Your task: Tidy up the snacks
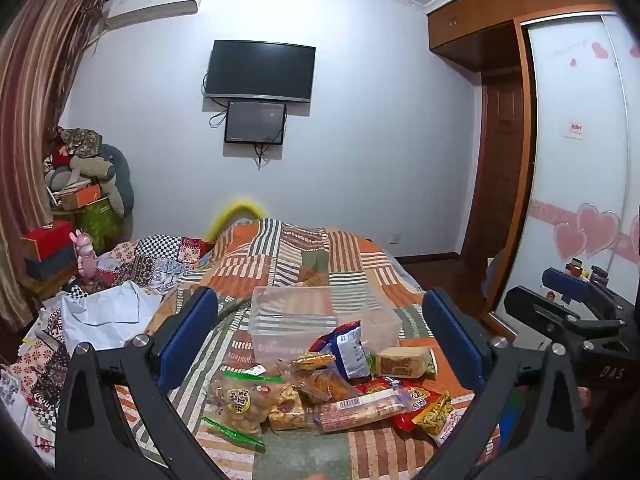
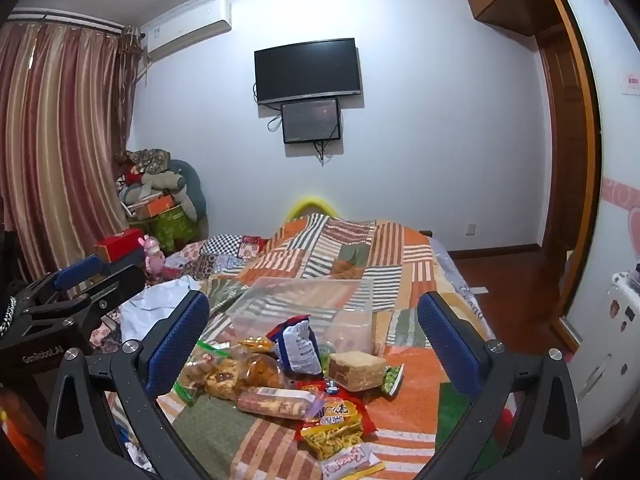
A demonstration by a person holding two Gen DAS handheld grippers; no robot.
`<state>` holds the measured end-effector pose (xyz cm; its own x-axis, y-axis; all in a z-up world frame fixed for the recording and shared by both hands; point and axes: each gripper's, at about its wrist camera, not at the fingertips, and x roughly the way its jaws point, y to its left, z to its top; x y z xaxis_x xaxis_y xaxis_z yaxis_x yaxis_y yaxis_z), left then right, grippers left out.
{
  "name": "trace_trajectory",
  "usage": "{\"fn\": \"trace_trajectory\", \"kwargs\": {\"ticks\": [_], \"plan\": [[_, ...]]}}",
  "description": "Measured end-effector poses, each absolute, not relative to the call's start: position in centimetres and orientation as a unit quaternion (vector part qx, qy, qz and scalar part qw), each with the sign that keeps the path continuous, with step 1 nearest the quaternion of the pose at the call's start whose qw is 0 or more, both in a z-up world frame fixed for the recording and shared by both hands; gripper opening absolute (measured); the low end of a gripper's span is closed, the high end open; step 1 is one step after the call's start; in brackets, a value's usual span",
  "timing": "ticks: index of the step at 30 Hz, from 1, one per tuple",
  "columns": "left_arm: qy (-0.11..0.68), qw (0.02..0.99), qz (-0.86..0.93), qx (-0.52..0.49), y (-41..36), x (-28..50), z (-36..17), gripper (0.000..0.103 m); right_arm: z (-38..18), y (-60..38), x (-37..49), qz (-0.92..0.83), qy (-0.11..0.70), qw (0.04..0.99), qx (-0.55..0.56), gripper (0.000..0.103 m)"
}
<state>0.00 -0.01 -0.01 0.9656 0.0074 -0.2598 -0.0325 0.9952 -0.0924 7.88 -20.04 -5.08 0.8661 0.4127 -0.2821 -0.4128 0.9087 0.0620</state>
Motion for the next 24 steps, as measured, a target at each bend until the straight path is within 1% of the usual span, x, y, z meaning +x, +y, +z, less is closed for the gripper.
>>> {"fn": "trace_trajectory", "kwargs": {"ticks": [12,24], "plan": [[0.128,0.991,0.008,-0.048,-0.29,-0.36,0.36,0.103,-5.27,-20.16,7.85,0.217,0.139,0.966,0.008,0.103],[0.126,0.991,0.011,-0.046,0.24,0.13,-0.36,0.103,-4.81,-19.79,7.69,0.22,0.139,0.966,0.003,0.103]]}}
